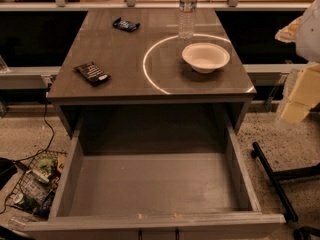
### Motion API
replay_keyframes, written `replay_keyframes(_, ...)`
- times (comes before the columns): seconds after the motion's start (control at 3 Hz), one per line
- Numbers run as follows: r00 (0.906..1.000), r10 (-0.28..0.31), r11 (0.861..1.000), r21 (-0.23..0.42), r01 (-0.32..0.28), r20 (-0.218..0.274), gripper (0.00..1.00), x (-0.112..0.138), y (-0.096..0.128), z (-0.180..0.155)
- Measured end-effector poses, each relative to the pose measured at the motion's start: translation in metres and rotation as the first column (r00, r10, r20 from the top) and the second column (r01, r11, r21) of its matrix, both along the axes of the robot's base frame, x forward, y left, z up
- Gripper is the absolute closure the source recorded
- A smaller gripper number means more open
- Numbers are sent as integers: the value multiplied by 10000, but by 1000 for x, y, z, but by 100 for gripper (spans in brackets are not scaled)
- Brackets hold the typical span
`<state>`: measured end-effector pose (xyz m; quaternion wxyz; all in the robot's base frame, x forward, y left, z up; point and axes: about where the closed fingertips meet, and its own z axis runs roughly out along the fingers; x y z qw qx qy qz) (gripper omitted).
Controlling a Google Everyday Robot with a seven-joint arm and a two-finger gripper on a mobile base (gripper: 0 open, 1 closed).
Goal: Place rxbar chocolate into top drawer
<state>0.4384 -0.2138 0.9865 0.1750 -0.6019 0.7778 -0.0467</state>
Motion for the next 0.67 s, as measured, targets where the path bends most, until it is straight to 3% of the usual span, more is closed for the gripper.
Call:
replay_keyframes(0.33, 10000, 0, 10000, 0, 0, 2, 0, 0, 0, 0)
replay_keyframes(0.67, 9984, -281, 9989, 396, 262, 490, 0, 11, 9, 5)
